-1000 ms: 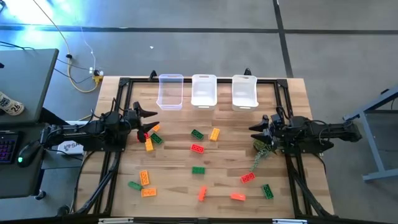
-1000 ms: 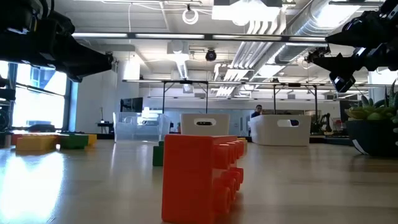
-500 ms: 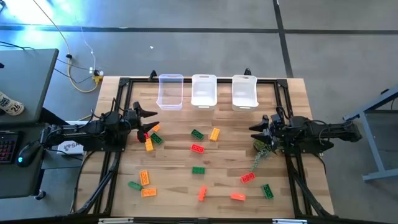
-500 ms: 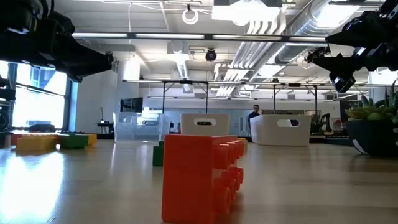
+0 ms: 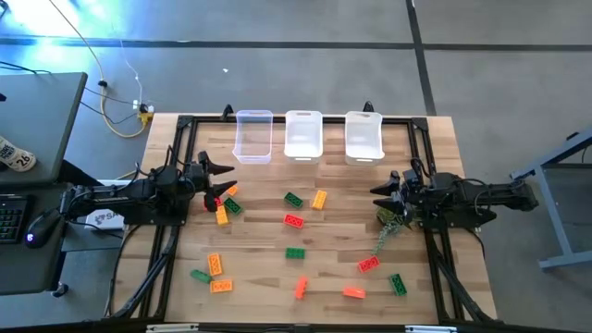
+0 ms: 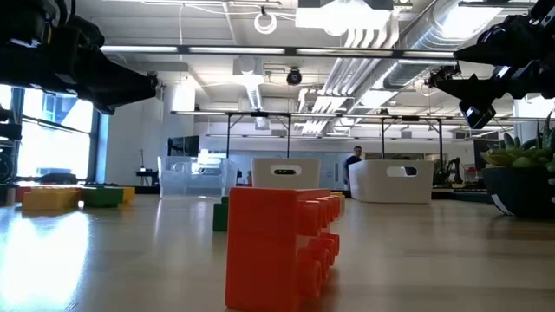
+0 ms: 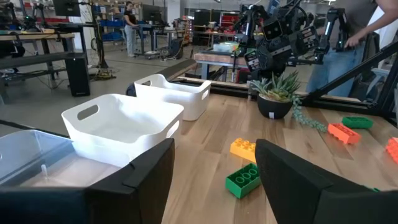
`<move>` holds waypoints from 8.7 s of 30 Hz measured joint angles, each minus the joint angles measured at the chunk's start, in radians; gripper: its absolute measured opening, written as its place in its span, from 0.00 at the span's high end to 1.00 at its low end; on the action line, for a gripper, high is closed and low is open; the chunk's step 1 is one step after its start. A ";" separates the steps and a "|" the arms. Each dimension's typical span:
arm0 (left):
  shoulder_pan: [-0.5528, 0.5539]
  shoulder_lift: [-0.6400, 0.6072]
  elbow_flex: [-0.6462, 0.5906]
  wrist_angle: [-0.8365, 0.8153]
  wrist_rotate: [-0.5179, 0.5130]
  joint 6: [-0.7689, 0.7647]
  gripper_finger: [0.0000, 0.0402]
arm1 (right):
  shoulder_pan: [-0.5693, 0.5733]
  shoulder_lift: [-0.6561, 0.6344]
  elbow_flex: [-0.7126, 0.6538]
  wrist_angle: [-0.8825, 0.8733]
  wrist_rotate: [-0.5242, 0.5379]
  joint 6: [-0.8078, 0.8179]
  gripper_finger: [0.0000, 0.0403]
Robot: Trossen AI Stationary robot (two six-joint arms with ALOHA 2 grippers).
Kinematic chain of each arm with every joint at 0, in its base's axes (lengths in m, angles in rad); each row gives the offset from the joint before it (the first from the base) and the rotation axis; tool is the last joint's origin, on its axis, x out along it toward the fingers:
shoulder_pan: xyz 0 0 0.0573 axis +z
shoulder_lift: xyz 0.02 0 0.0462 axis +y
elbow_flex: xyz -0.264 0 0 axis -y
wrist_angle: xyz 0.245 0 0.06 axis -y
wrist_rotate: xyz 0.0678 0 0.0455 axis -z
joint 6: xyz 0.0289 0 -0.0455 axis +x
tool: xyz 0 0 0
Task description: Sort & place blocks by color
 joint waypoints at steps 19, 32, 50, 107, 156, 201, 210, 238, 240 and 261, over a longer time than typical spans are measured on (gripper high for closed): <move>0.000 0.000 0.000 0.000 0.000 0.000 0.47 | 0.000 0.000 0.000 0.000 0.000 0.000 0.48; 0.000 0.000 0.000 0.000 0.000 0.000 0.47 | 0.000 0.000 0.000 0.000 0.000 0.001 0.48; 0.000 0.000 0.000 0.000 0.000 0.000 0.47 | 0.000 0.000 0.000 0.000 0.000 -0.001 0.48; -0.001 0.258 0.334 0.034 0.134 -0.100 0.47 | 0.000 0.000 0.000 0.000 0.000 0.003 0.48; -0.181 1.180 0.867 -0.949 0.048 0.420 0.47 | 0.000 0.000 0.000 0.000 0.000 0.003 0.48; -0.198 1.554 0.867 -1.003 -0.020 0.453 0.47 | 0.000 0.000 0.000 0.000 0.000 -0.001 0.48; -0.198 1.567 0.867 -0.998 -0.020 0.451 0.53 | 0.000 0.000 0.000 0.000 0.000 0.003 0.48; -0.177 1.558 1.027 -1.028 -0.007 0.261 0.84 | 0.000 0.000 0.000 0.000 0.000 0.001 0.48; -0.151 1.558 1.065 -1.027 -0.039 0.258 0.84 | 0.000 0.000 0.000 0.000 0.000 -0.001 0.48; 0.325 1.557 1.296 -1.001 -0.080 0.138 0.82 | 0.000 0.000 -0.001 0.011 0.010 0.103 0.48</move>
